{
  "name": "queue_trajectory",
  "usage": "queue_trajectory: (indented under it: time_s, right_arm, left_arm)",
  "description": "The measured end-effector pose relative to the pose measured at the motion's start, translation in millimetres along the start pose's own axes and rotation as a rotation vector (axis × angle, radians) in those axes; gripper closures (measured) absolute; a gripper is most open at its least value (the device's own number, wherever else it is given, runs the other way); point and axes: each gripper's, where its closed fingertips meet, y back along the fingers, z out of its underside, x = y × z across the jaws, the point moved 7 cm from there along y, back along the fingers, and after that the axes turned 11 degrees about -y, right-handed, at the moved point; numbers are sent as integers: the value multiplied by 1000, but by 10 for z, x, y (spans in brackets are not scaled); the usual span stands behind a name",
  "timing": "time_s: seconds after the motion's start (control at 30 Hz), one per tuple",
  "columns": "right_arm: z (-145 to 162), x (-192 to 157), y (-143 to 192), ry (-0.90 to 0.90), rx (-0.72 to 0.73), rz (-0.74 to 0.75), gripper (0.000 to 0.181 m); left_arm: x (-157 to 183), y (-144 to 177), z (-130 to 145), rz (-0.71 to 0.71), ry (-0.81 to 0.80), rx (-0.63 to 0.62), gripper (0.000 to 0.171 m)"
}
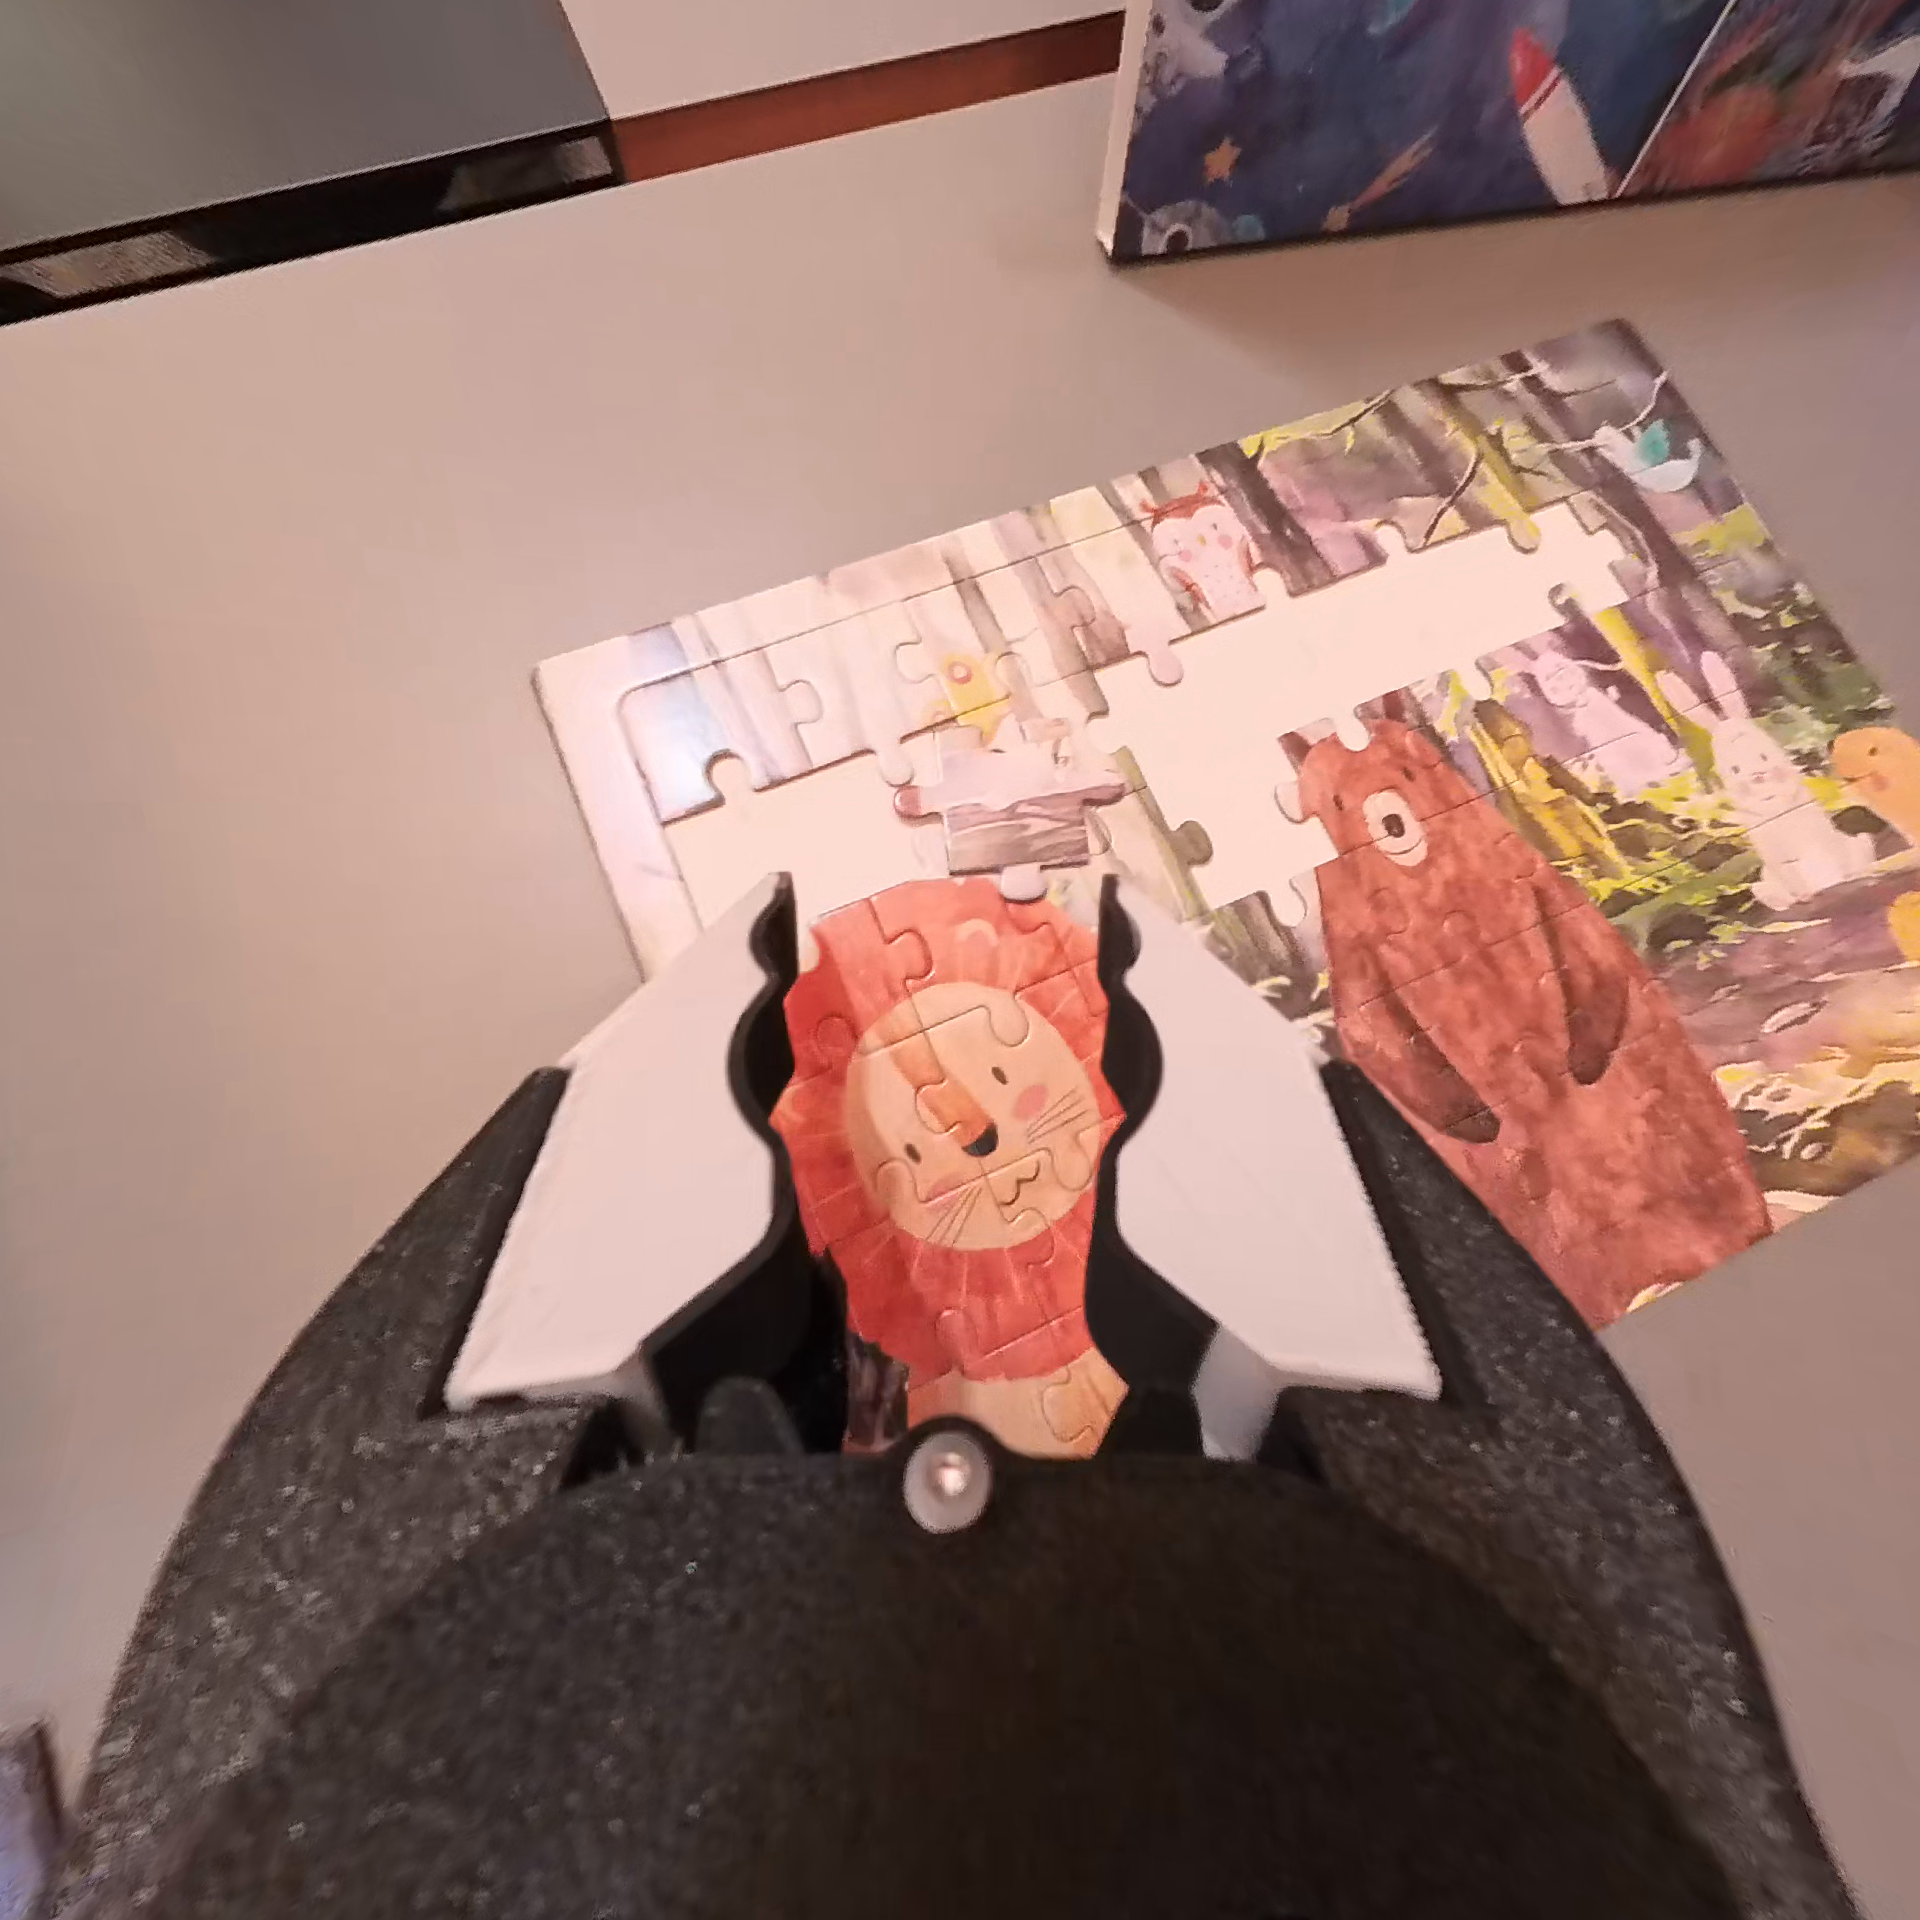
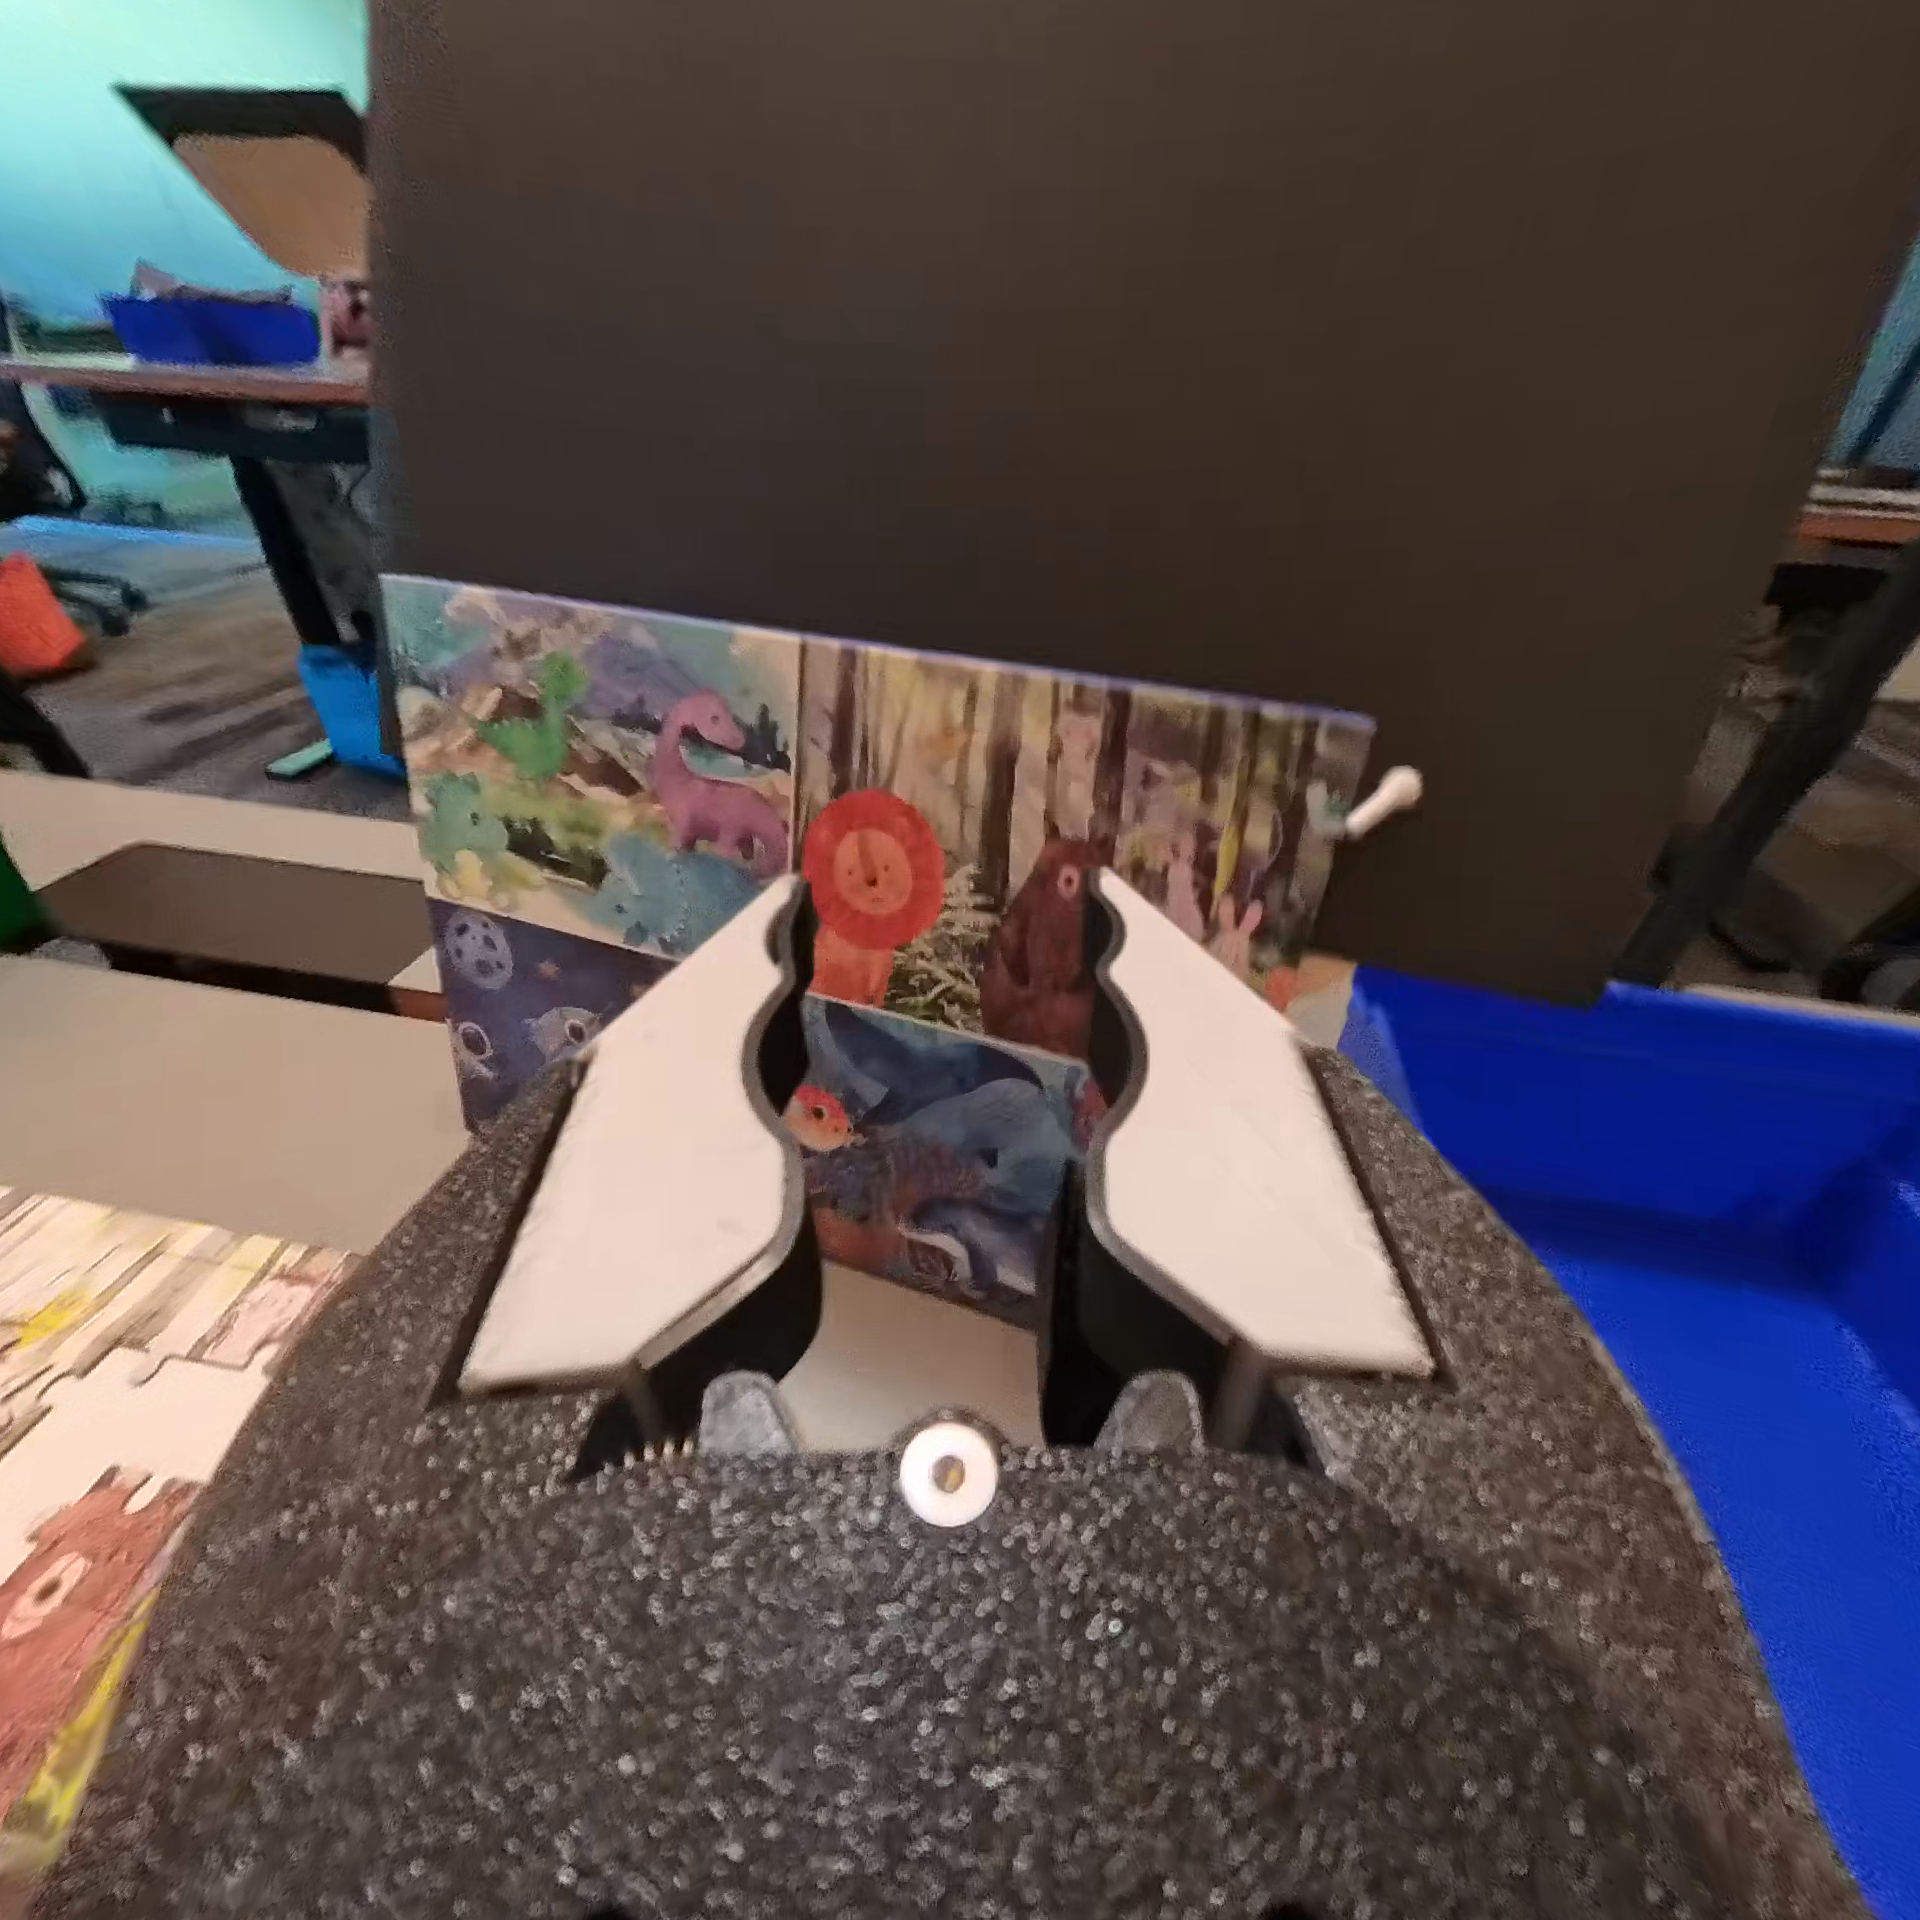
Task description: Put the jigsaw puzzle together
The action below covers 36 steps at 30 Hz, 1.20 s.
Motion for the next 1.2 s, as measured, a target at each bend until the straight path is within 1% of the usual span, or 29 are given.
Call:
queue_trajectory:
  time_s: [0.07, 0.1, 0.13, 0.2, 0.27, 0.33, 0.43, 0.5, 0.57, 0.6, 0.77, 0.8, 0.83, 1.1, 1.2]
  right_arm:
    - [220, -1, 67, -43, 50, 7, 130]
    - [295, -25, 94, -27, 58, -2, 130]
    - [335, -38, 108, 15, 23, 4, 130]
    - [283, -36, 128, 75, 21, 33, 131]
    - [207, -66, 141, 43, 33, -7, 131]
    - [199, -74, 153, 17, 37, -29, 132]
    - [248, -65, 133, 9, 18, -46, 132]
    - [261, -54, 117, 1, 8, -53, 133]
    - [257, -43, 115, -6, 8, -59, 133]
    - [252, -36, 117, -12, 10, -61, 134]
    - [265, -20, 83, -48, -5, -88, 134]
    - [279, -23, 69, -52, -10, -94, 134]
    - [291, -25, 55, -54, -14, -98, 134]
    - [368, -6, -18, -27, -46, -91, 134]
    - [379, -2, -26, -29, -50, -93, 134]
  left_arm:
    - [6, 23, 0, -10, -6, 7, 114]
    - [22, 30, -13, -7, -6, 13, 114]
    - [47, 34, -32, -2, -9, 18, 114]
    - [107, 5, -60, 7, -22, 20, 114]
    - [146, -79, -31, -1, -40, -16, 115]
    - [174, -158, -12, -7, -47, -39, 116]
    - [178, -211, -45, -18, -13, -26, 124]
    - [150, -220, -75, -30, 22, -12, 124]
    - [143, -244, -65, -34, 42, -33, 124]
    - [142, -253, -56, -49, 38, -40, 128]
    - [190, -256, -64, -90, 0, -48, 134]
    - [207, -256, -68, -87, -10, -48, 140]
    - [222, -254, -70, -89, -19, -49, 141]
    - [253, -253, -91, -126, -104, -57, 142]
    - [268, -224, -131, -116, -124, -22, 142]
